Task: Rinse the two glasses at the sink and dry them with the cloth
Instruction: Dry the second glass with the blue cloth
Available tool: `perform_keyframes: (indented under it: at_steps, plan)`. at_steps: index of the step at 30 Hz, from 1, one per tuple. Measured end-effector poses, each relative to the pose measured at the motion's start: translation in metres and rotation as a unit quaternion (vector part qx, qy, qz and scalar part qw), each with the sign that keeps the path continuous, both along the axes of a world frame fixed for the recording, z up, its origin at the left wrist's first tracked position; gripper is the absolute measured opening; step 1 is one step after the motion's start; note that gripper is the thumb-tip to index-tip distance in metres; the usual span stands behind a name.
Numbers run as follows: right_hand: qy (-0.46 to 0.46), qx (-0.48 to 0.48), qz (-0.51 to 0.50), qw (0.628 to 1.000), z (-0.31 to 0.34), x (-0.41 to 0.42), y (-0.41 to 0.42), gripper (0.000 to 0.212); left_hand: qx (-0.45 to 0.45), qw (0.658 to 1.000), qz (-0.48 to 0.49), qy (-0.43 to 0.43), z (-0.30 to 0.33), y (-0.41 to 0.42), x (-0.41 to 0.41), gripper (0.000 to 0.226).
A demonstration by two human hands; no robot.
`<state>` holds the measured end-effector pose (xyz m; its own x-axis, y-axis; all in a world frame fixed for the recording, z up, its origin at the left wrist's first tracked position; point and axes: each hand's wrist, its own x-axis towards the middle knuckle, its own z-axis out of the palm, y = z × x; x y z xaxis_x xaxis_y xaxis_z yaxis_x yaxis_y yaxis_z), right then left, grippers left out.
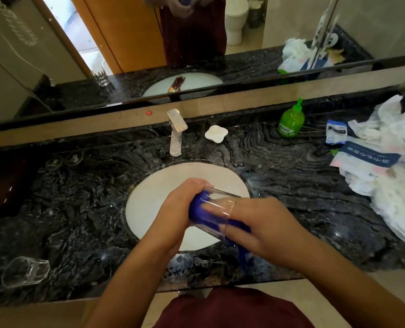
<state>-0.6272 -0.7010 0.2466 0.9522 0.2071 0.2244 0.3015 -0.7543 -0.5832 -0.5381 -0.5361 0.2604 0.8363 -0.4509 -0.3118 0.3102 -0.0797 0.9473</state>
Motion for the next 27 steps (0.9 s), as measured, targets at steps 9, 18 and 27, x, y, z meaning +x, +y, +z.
perform_keyframes:
  at_steps: [9,18,27]
  plan:
    - [0.119,0.293,-0.073,0.946,0.006,-0.001,-0.012,0.042,0.007,0.995,-0.102,-0.011,-0.001,0.013,0.002,0.041]
    - [0.243,0.579,-0.066,0.776,0.004,0.002,0.007,0.030,-0.016,0.981,-0.023,-0.190,-0.002,0.006,-0.007,0.024]
    - [-0.136,-0.112,-0.062,0.982,-0.016,-0.004,0.005,0.038,0.012,0.988,-0.012,0.152,-0.020,0.005,-0.002,0.052]
